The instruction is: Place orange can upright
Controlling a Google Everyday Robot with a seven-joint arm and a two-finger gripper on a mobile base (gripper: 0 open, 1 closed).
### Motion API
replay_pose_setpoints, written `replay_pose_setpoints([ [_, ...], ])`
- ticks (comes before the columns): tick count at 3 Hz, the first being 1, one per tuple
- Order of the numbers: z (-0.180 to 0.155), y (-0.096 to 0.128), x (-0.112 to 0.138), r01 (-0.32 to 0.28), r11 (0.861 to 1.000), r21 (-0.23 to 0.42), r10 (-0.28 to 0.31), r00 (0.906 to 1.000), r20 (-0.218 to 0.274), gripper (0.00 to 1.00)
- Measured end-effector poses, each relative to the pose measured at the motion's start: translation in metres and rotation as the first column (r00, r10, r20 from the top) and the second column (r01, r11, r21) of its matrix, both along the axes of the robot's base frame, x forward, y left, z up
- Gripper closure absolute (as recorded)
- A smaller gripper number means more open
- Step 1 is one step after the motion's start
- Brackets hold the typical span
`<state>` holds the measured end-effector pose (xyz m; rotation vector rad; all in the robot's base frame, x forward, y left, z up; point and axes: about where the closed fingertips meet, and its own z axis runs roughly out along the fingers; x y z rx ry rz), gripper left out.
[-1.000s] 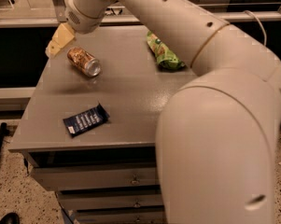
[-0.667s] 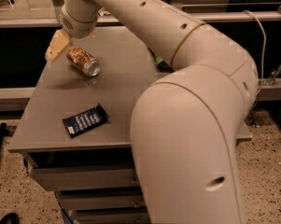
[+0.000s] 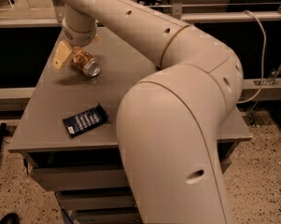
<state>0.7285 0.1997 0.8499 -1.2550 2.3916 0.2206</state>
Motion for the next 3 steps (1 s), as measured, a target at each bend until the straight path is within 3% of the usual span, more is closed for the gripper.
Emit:
replay_pose_setpoints([
  [2,-0.0157,-0.0069,0.0058,0.011,0.996,-0.092,-0.010,0.9999,0.007,0.00],
  [3,-0.0150,-0.0033,0.0109,0.006,0.990,-0.143,-0.005,1.0000,0.007,0.18],
])
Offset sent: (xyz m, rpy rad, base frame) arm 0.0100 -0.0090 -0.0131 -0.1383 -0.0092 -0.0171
